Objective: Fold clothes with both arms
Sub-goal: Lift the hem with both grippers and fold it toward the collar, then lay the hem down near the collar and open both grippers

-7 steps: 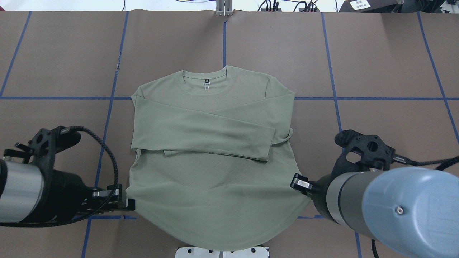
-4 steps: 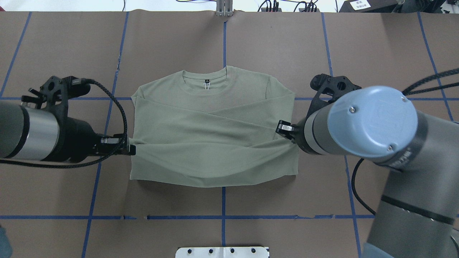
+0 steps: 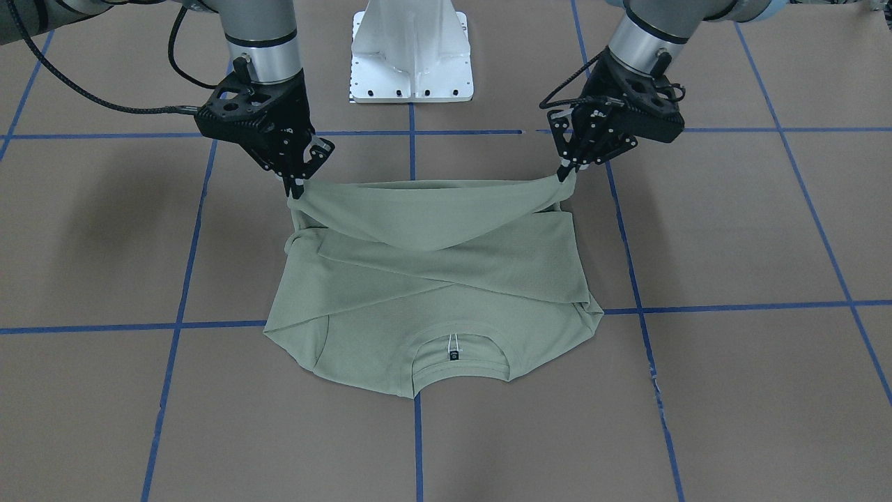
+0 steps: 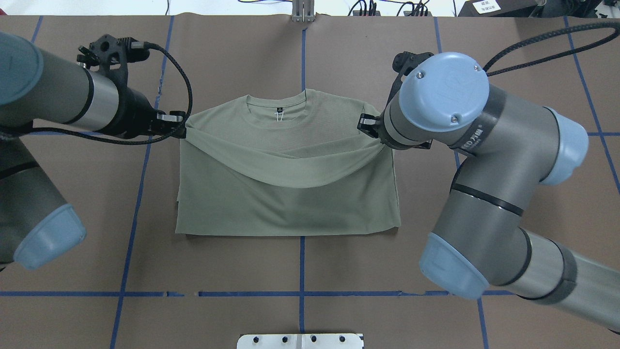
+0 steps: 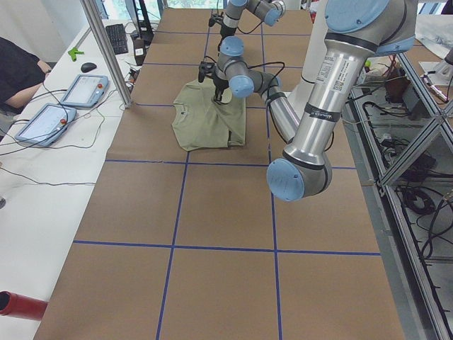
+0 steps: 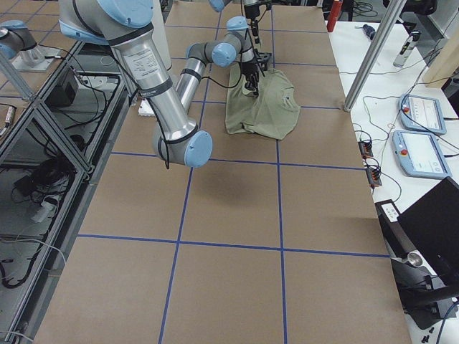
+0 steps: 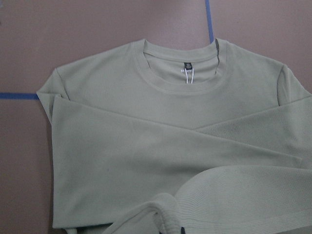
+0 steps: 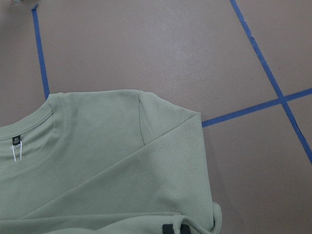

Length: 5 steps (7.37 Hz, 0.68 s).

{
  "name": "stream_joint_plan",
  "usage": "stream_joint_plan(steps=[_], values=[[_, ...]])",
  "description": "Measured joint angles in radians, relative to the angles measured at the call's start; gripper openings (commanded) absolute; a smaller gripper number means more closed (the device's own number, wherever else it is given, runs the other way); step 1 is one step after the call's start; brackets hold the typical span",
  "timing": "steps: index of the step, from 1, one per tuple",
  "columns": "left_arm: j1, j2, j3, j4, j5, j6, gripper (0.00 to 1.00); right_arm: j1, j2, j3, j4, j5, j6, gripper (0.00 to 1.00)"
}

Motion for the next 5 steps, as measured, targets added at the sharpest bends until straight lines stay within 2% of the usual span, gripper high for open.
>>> stream_joint_plan(steps=[2,4,5], values=[[-0.040,-0.069,0.189,-0.040,0.004,0.096,0.00,0.032,0.073,-0.223,0.137,0.002,-0.021,0.00],[-0.046,-0.137,0.458,-0.203,0.011,0.127,0.00,0.071,0.127,-0.468,0.314,0.007,-0.070,0.00],[-0.045,-0.164,0.583,-0.297,0.024,0.132,0.00,0.097,0.150,-0.554,0.358,0.019,-0.099,0.00]])
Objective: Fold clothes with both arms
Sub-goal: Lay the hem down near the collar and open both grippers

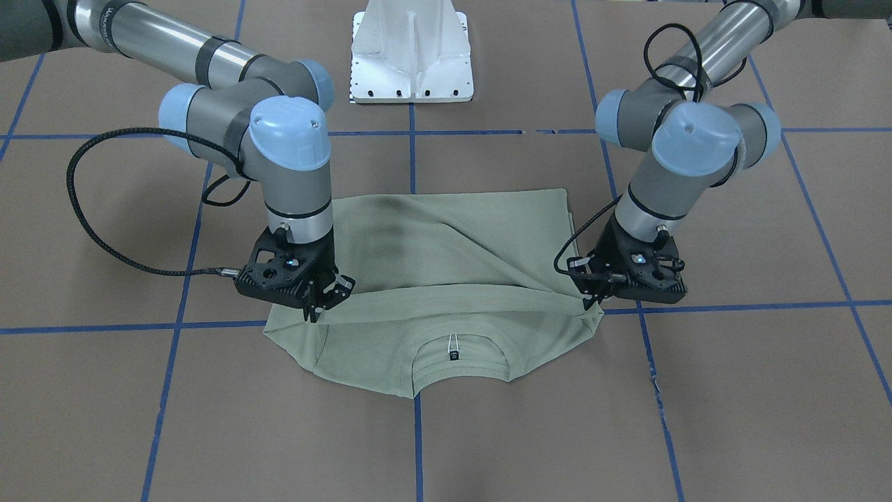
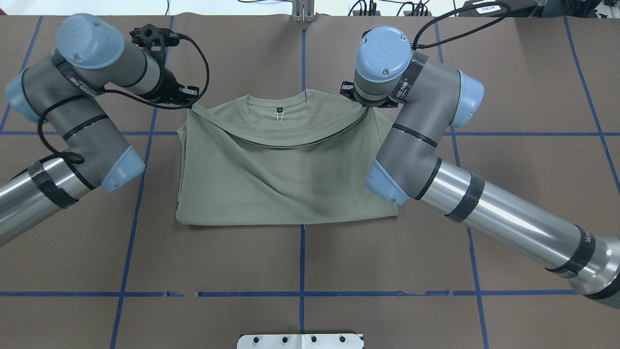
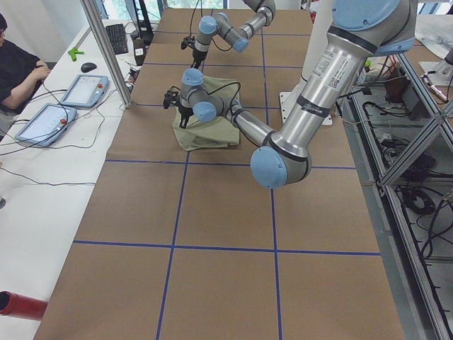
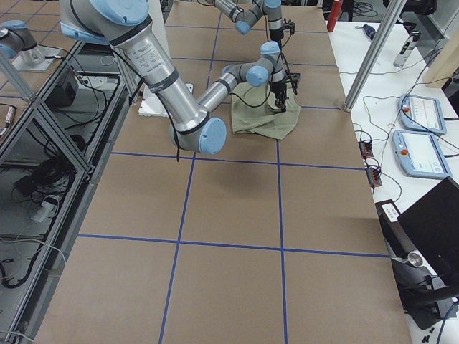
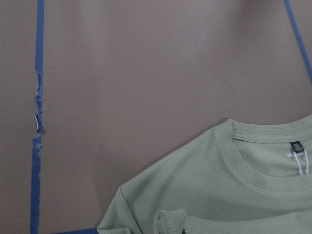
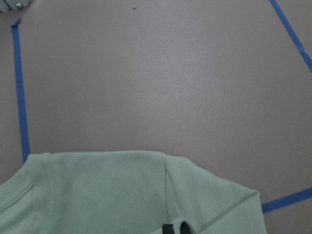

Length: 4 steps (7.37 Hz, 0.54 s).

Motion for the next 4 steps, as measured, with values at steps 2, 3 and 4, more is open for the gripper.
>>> stream_joint_plan(steps=[2,3,4], values=[[0.002,-0.021,0.120,-0.094,0.027,0.004,0.00,0.037,0.034,-0.102,0.033,0.015,-0.032,0.00],[0.001,-0.023,0.134,-0.105,0.030,0.008,0.00,0.049,0.039,-0.125,0.041,0.016,-0.044,0.00],[0.001,-0.022,0.139,-0.108,0.031,0.012,0.00,0.055,0.042,-0.145,0.052,0.017,-0.052,0.00]])
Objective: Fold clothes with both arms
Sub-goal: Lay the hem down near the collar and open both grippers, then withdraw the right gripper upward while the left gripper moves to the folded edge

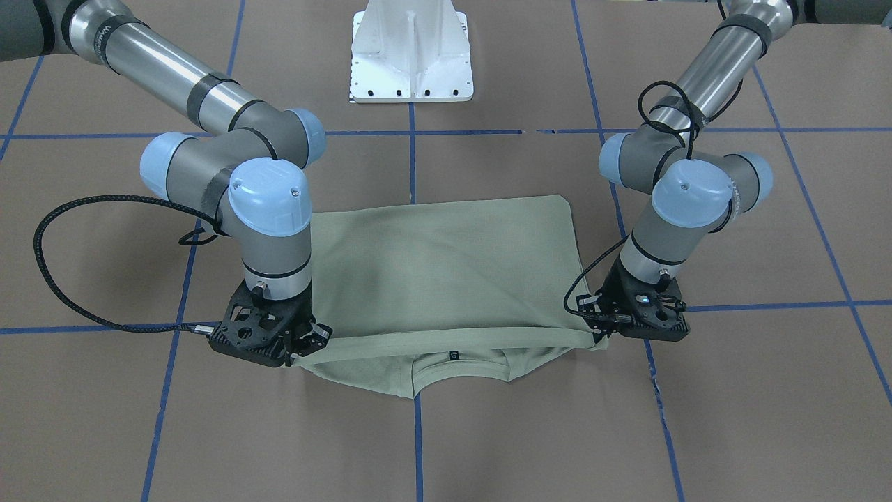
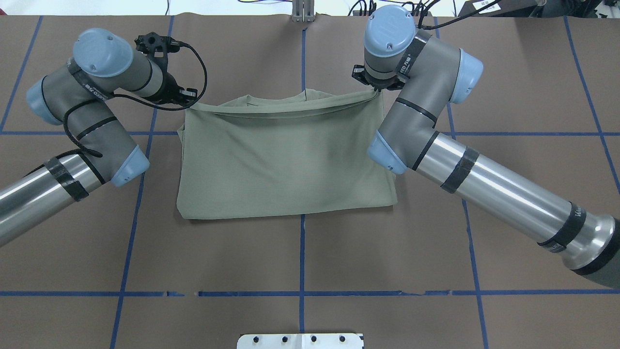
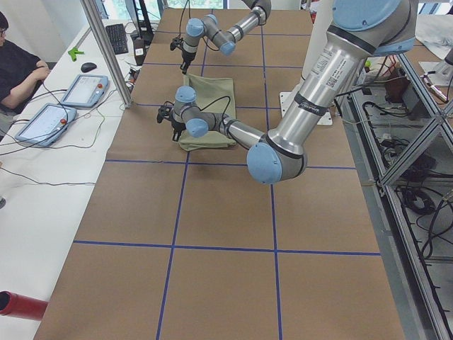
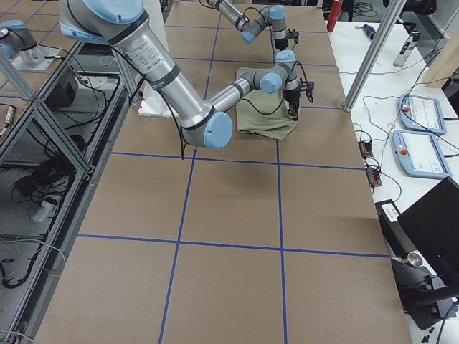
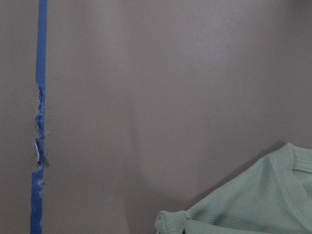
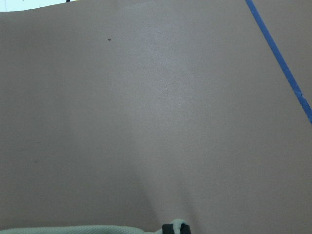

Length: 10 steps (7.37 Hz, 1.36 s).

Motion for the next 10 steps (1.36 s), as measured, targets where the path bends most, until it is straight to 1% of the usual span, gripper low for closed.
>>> stream_joint_plan(steps=[1,2,3,5,6,7,8,10], values=[[0.000,0.000,0.001,-0.001,0.000,0.002,0.00,0.002,0.001,-0.018,0.014,0.001,-0.004,0.00],[0.000,0.000,0.000,-0.001,0.001,0.003,0.58,0.002,0.001,-0.033,0.021,0.001,-0.005,0.95],[0.000,-0.001,-0.001,-0.002,0.001,0.003,1.00,0.001,0.001,-0.046,0.025,0.001,-0.006,1.00],[0.001,0.005,-0.006,-0.019,-0.002,0.004,1.00,0.000,0.003,-0.064,0.028,0.000,-0.015,1.00],[0.001,0.011,-0.021,-0.036,-0.014,0.003,1.00,0.009,0.007,-0.065,0.029,0.014,-0.042,1.00],[0.001,0.029,-0.058,-0.043,-0.031,0.002,1.00,0.026,0.009,-0.065,0.029,0.041,-0.079,1.00],[0.004,0.077,-0.130,-0.047,-0.049,-0.002,1.00,0.041,0.008,-0.064,0.029,0.062,-0.113,1.00],[0.047,0.224,-0.326,-0.051,-0.068,-0.049,1.00,0.052,0.002,-0.063,0.045,0.075,-0.145,1.00]])
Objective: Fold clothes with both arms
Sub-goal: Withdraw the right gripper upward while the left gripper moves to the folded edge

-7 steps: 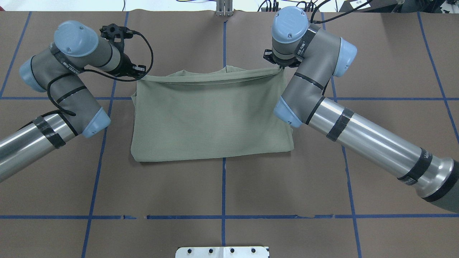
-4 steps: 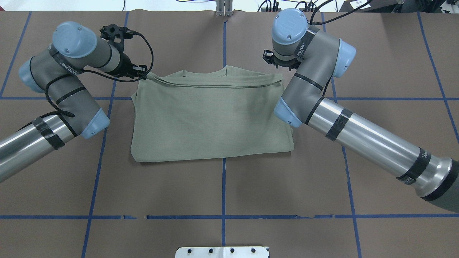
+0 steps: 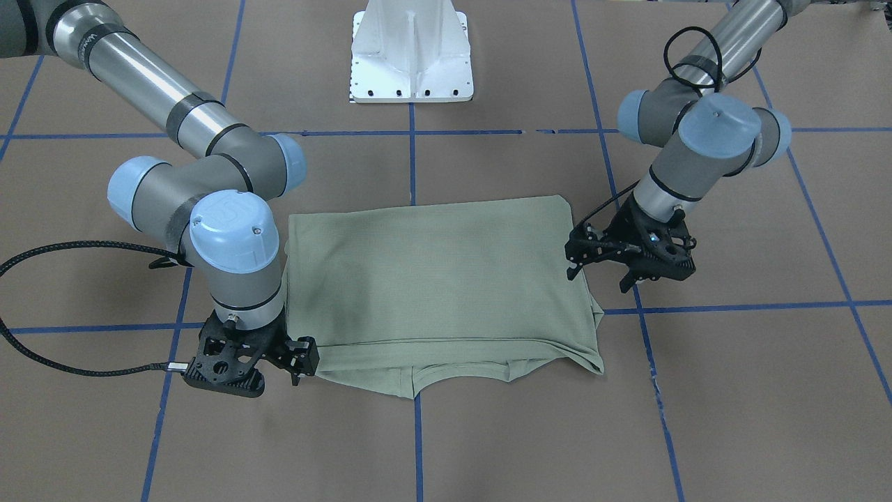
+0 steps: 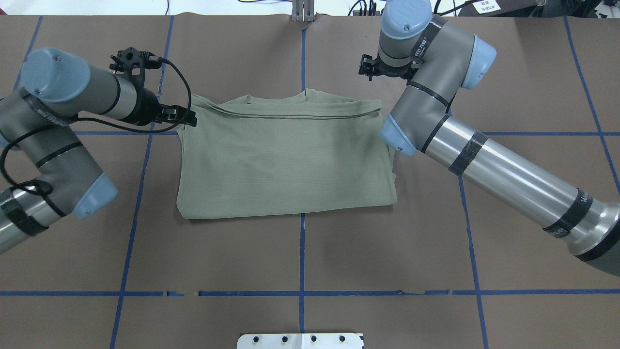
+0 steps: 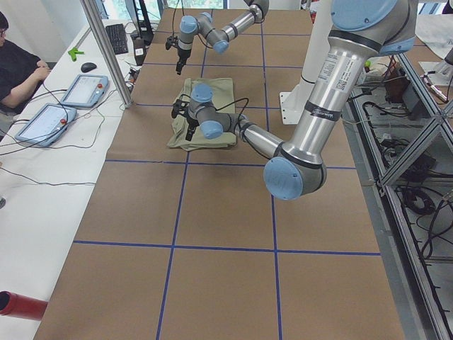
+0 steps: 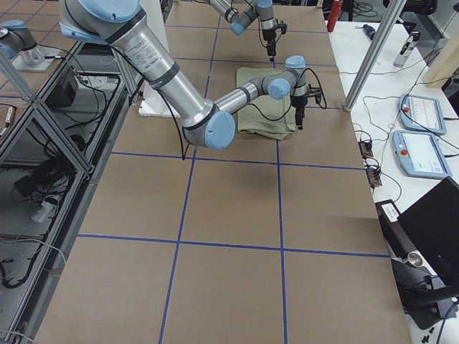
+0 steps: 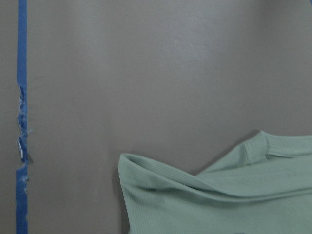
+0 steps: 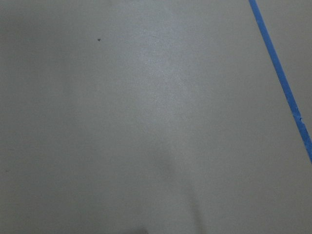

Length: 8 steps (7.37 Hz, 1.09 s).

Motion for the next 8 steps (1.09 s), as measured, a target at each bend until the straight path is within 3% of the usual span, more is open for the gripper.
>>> stream_joint_plan(steps=[2,4,5,7,8], values=[[0.122,0.132,-0.134,-0.054,0.045,-0.150,1.00,0.001,-0.012,0.001,0.036,0.002,-0.004,1.00],[0.222,0.187,-0.137,-0.122,0.126,-0.233,0.98,0.001,-0.015,0.001,0.046,0.002,-0.004,1.00],[0.242,0.190,-0.120,-0.134,0.143,-0.245,0.88,0.001,-0.015,0.001,0.047,0.002,-0.004,1.00],[0.251,0.186,-0.100,-0.139,0.152,-0.255,0.22,0.001,-0.017,0.001,0.047,0.002,-0.004,1.00],[0.252,0.185,-0.097,-0.140,0.152,-0.263,0.00,0.002,-0.017,0.001,0.047,0.002,-0.005,1.00]])
